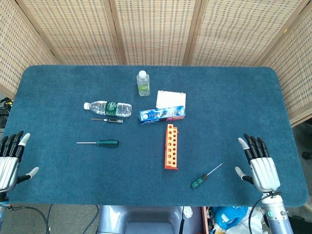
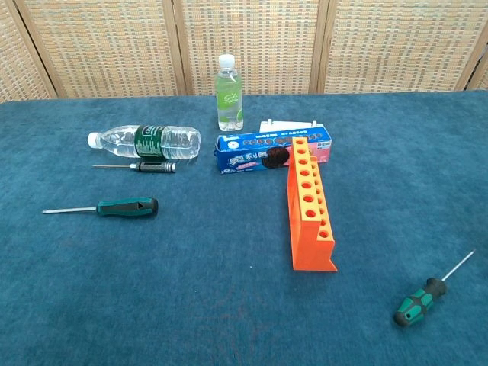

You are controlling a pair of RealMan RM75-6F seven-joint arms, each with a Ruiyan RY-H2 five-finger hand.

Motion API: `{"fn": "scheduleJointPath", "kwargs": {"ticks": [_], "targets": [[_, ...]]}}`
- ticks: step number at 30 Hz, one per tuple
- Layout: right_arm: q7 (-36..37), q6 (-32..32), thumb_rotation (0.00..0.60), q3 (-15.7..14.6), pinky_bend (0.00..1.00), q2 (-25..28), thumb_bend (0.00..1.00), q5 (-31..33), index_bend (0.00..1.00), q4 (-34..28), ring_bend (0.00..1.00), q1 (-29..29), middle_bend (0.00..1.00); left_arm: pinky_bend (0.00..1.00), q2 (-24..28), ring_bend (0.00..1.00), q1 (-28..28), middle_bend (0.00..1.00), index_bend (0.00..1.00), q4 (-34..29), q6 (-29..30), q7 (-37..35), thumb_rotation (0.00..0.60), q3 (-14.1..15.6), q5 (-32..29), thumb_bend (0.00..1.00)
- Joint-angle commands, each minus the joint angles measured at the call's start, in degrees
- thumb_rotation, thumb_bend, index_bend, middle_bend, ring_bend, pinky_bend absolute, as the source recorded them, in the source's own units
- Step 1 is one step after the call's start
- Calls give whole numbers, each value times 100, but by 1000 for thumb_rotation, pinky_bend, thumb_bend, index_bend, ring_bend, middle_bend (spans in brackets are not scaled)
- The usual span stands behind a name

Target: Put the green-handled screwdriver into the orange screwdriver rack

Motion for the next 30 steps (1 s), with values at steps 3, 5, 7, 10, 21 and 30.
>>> {"fn": "scheduleJointPath", "kwargs": {"ticks": [3,5,7,10,21,30], "targets": [[24,18,600,-39,0,14,213,-68,0,-5,0,-3,0,0,2,0,6,0,0,-26,20,26,600,8,23,0],[32,24,600,-59,0,24,213,-99,2,-21,0,-6,0,0,7,0,10,0,0,-35,27,30,600,11,30,0],[55,7,600,-74,0,70,212,-120,40,-80,0,1,0,0,13,0,16,0,0,-41,28,22,600,7,14,0],[128,36,600,-90,0,118,212,-152,139,-172,0,-13,0,0,19,0,19,0,0,-44,19,5,600,2,-8,0],[-9,-253,600,-316,0,7,216,-314,329,-322,0,54,0,0,39,0,24,0,0,-68,65,-23,600,-17,13,0],[-159,-510,600,-489,0,-221,216,-405,393,-285,0,112,0,0,72,0,36,0,0,-77,86,-97,600,-23,15,0]]}}
